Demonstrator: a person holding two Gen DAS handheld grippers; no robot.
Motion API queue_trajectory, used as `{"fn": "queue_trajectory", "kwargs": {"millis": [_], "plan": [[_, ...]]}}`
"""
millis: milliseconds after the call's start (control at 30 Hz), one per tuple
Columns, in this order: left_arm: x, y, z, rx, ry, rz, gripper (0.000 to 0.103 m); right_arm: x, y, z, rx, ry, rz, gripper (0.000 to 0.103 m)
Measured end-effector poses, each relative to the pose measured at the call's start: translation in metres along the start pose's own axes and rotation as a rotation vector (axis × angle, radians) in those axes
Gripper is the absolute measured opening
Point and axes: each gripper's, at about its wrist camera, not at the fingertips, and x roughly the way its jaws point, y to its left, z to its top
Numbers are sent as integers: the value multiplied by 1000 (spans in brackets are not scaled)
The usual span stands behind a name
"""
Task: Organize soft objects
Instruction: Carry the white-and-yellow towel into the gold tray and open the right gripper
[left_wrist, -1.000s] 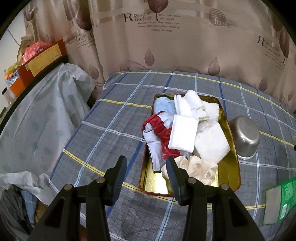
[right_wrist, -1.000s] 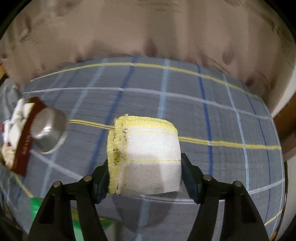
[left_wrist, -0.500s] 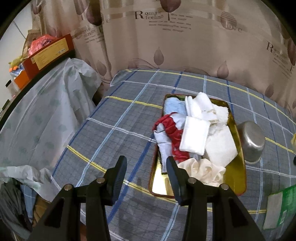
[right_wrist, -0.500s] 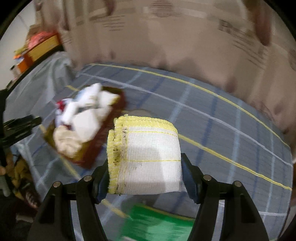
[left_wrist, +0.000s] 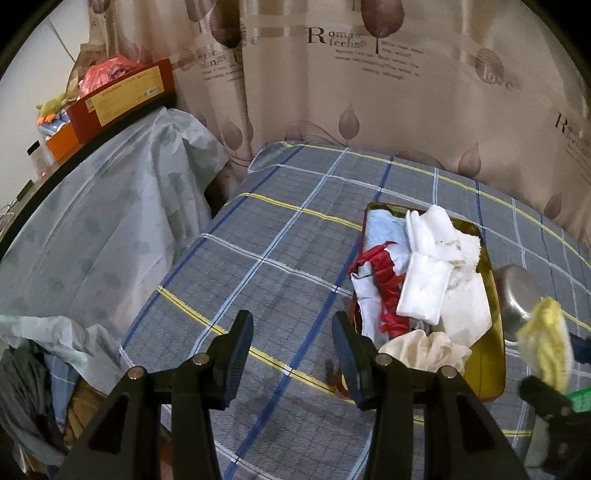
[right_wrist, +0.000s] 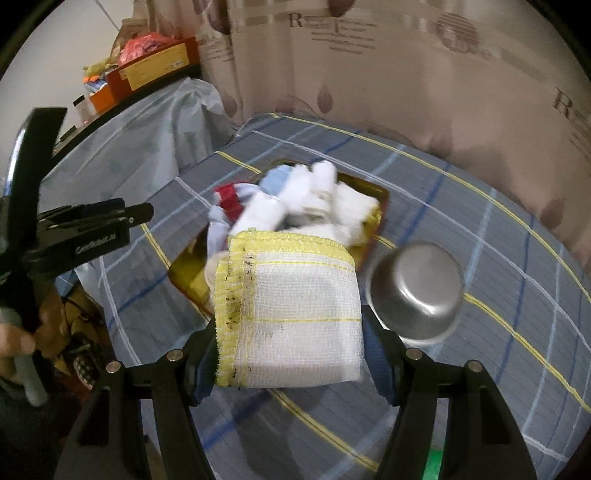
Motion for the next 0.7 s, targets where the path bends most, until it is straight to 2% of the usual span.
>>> {"fn": "queue_trajectory", "kwargs": {"millis": [133,233,700], "plan": [[-1,4,0,-5,-7,16,45,22,13,9,-12,12,2,64],[0,6,0,-11,-1,10,45,33,18,14,-29,8,-27,64],[3,21,2,-39,12,9,45,92,22,40,-8,27,-87,64]]}}
